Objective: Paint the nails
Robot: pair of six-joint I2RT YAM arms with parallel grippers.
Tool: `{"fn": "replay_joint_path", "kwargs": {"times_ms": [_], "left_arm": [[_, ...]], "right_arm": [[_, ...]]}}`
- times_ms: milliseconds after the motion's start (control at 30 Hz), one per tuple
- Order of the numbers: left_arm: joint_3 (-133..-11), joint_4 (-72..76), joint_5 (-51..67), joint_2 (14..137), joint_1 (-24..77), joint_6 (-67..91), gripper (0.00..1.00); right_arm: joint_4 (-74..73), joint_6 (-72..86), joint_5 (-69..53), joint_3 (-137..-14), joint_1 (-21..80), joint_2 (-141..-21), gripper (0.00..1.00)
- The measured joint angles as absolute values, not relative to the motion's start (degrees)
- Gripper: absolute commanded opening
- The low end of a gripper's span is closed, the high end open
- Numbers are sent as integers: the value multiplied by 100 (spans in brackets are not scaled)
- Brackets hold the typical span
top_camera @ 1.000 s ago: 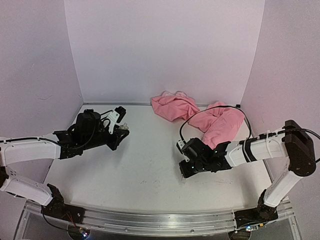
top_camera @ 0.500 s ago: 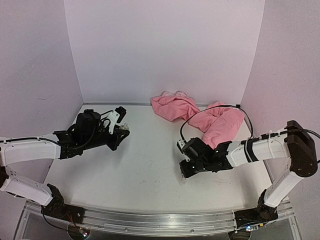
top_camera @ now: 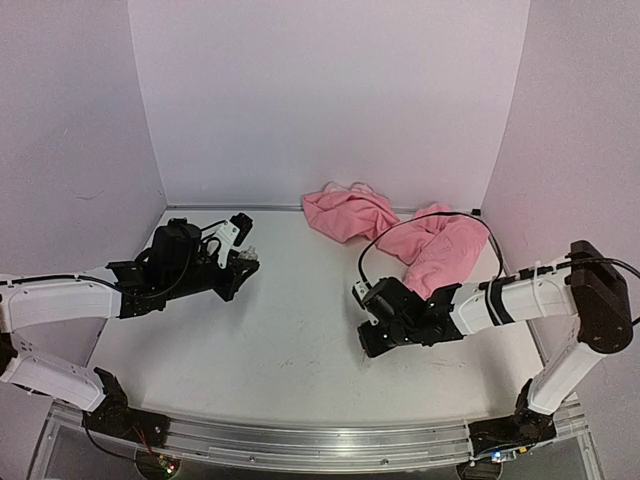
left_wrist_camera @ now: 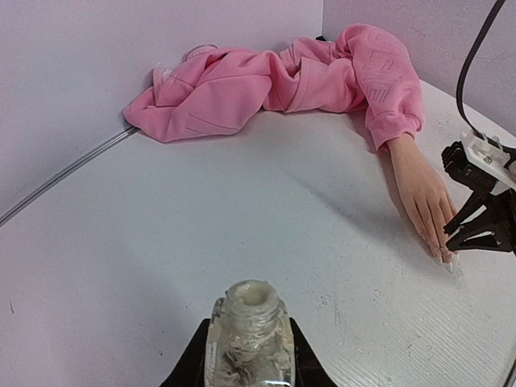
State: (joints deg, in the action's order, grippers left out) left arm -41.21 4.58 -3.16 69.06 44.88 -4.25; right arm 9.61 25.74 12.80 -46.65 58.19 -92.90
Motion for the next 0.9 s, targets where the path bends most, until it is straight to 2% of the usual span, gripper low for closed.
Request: {"fn": "replay_joint_path", "kwargs": {"times_ms": [900], "left_arm": [[-4121,458,-316,6893,4488,-425,0]], "right_arm": [[1186,2534,1219,-4678,5828,-9509,0]]}}
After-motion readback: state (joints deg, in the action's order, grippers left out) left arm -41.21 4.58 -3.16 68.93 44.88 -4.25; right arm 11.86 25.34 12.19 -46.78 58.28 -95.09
